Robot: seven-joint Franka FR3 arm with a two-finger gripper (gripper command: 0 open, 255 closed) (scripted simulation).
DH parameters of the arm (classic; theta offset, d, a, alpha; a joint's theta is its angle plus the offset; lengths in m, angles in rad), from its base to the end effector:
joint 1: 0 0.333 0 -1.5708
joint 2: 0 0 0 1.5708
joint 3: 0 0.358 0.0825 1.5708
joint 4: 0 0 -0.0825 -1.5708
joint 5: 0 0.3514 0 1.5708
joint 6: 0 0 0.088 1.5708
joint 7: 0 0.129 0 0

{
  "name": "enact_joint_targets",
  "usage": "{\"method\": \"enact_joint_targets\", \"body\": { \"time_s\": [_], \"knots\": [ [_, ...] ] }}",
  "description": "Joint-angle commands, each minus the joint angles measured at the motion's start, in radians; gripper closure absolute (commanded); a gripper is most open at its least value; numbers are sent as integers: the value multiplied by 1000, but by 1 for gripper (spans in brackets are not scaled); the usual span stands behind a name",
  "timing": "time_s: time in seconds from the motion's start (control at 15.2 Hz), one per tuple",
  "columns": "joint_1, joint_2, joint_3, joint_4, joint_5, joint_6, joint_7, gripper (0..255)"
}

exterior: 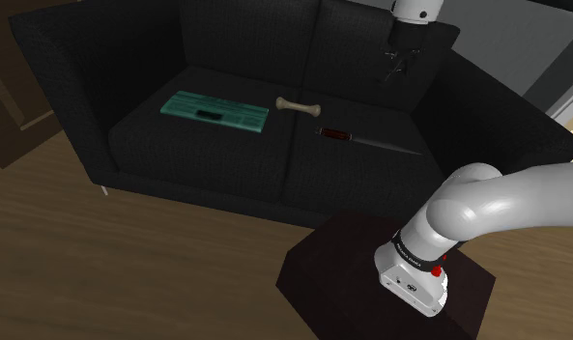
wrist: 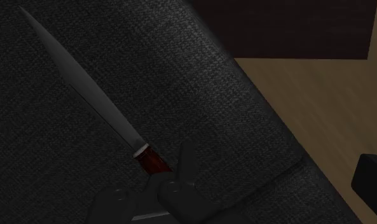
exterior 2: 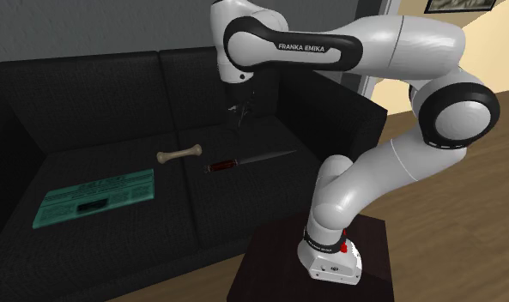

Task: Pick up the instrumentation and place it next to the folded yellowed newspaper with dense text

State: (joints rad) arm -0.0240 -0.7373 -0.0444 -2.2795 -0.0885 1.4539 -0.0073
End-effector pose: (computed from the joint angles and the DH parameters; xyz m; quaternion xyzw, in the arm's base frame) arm 0.2441 -0.0344 0.6097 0.9982 -0.0273 -0.0453 0.0278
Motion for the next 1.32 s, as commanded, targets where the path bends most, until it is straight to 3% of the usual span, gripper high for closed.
{"method": "enact_joint_targets", "body": {
  "time_s": [0.0,0.66,1.25],
  "knots": [
    [0,0,0,0,0,0,0,0],
    [9,-77,-216,-293,-200,306,-376,0],
    [24,68,-477,-398,-377,661,-707,0]
  ]
}}
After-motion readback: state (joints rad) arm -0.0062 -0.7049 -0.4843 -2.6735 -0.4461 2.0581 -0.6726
